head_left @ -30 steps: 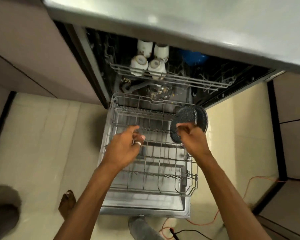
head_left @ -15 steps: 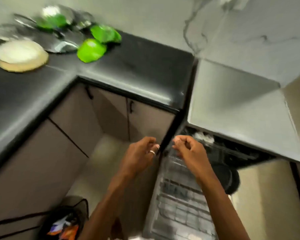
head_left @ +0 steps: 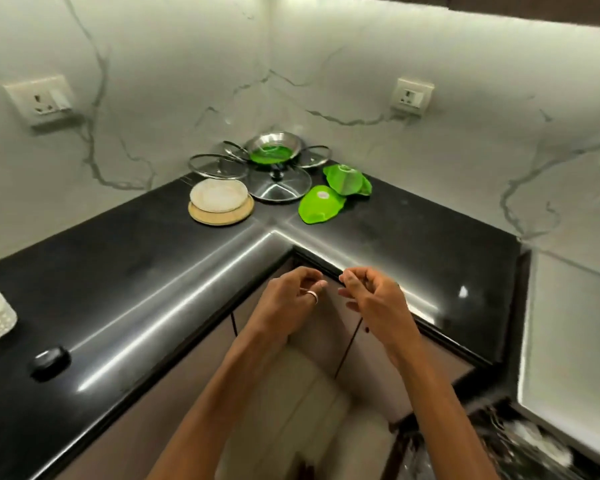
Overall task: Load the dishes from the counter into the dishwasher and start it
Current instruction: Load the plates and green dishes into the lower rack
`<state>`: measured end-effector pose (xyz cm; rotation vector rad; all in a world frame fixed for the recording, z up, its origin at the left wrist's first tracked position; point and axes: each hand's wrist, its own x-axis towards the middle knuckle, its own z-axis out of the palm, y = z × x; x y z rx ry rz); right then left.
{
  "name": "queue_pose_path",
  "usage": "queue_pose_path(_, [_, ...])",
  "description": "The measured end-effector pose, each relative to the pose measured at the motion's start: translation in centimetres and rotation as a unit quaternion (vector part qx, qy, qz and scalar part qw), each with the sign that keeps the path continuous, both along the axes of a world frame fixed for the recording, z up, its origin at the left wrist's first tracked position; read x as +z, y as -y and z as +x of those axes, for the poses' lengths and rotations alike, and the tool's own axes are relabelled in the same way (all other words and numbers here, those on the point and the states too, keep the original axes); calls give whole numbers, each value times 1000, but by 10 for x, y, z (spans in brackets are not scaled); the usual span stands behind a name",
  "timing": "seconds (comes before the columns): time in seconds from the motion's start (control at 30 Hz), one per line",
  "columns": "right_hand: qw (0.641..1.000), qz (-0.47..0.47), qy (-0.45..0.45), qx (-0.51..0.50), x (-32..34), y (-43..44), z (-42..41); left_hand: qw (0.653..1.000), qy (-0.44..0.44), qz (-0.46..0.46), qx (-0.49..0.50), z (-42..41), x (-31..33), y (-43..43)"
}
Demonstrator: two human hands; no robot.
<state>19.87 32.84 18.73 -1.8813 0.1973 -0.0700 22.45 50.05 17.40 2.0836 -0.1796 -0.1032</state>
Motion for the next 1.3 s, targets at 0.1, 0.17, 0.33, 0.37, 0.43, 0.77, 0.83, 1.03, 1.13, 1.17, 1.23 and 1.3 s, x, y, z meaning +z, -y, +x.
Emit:
queue_pose_path(0.1, [1000,2,-4,23,-12,-5,59,999,-14,-20,24,52,-11,-13])
queue_pose_path(0.17, [999,6,-13,35,-23,-8,96,998,-28,-37,42,84,-24,-22])
queue_pose_path(0.33, [995,-4,-50,83,-39,-15,187,982,-90,-108,125,151,-53,-45])
queue_pose_path(0.37, [994,-5,-59,90,-42,-19,205,979,-101,-115,137,165,-58,-49])
queue_pose_path(0.43, [992,-6,-75,98,-47,-28,239,972,-123,-122,158,187,-66,-59])
queue_pose_path(0.77, [983,-35,-146,108,-105,-125,401,914,-161,-113,355,343,-118,-165])
queue_pose_path(0.83, [980,-43,-161,106,-116,-147,429,901,-157,-96,392,375,-122,-190])
queue_pose_path(1.03, [971,-68,-213,78,-137,-197,495,883,-188,44,427,452,-145,-260])
queue_pose_path(1.13, [967,-85,-234,57,-149,-209,512,878,-219,56,423,478,-153,-278])
queue_pose_path(1.17, [966,-94,-237,53,-151,-211,515,881,-225,57,412,485,-157,-281])
queue_pose_path(1.23, [964,-108,-238,38,-156,-216,520,894,-234,67,377,497,-167,-287])
queue_pose_path(1.3, [963,-117,-243,29,-160,-217,523,905,-239,76,344,505,-176,-289])
